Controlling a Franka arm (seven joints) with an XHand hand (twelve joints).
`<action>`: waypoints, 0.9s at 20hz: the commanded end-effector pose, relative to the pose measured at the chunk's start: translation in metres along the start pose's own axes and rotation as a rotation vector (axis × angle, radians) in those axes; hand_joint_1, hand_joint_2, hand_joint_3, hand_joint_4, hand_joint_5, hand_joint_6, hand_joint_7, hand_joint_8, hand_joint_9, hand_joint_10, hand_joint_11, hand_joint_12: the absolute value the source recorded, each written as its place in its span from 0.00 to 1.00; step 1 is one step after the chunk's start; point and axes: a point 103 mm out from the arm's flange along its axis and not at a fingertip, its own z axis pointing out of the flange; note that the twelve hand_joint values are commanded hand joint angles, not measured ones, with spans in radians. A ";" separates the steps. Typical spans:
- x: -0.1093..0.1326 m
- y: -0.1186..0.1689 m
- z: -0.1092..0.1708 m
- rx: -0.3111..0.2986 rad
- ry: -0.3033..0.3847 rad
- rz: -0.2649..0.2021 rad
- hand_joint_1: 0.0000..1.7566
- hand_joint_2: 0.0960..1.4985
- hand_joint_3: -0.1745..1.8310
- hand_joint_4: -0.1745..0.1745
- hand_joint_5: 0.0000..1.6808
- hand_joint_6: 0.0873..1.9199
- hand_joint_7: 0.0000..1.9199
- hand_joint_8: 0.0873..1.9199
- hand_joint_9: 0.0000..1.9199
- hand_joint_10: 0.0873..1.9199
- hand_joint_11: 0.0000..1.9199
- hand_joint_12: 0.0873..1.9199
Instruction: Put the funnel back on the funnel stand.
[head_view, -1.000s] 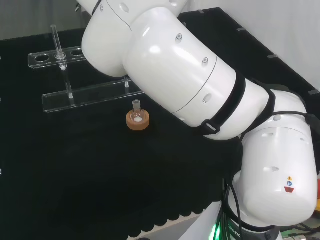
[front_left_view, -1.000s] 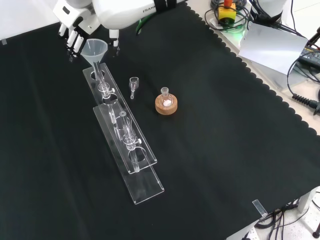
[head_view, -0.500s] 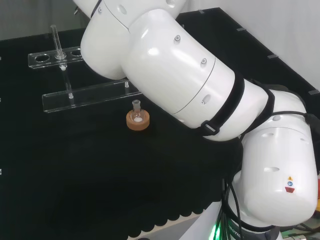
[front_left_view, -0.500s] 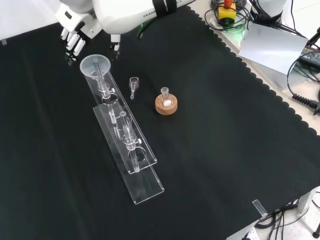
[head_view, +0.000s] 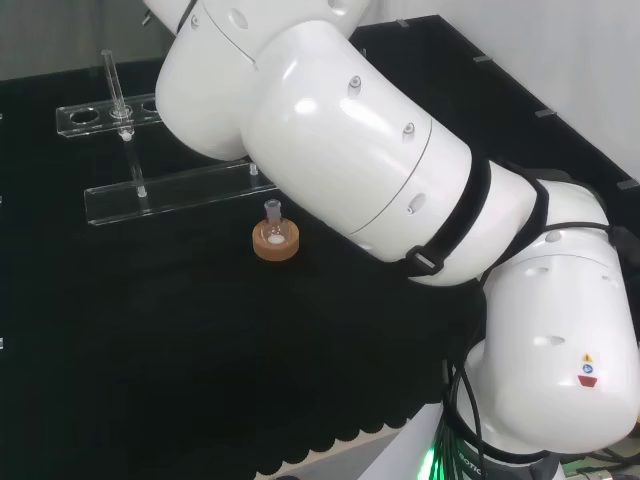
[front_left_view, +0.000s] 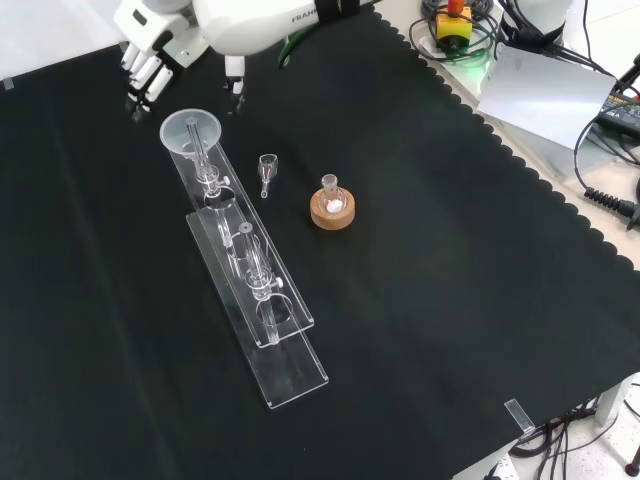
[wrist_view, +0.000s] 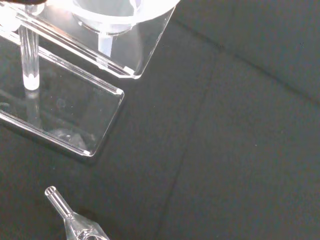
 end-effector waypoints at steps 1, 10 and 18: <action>-0.007 -0.048 -0.015 -0.077 0.078 0.006 0.32 0.46 0.23 0.40 0.11 0.00 0.03 0.35 0.17 0.36 0.17 0.73; 0.001 -0.135 -0.023 -0.176 0.197 0.009 0.30 0.47 0.23 0.40 0.12 0.00 0.04 0.36 0.18 0.36 0.18 0.74; 0.029 -0.200 -0.018 -0.205 0.200 0.027 0.30 0.51 0.24 0.41 0.14 0.00 0.06 0.36 0.20 0.37 0.18 0.74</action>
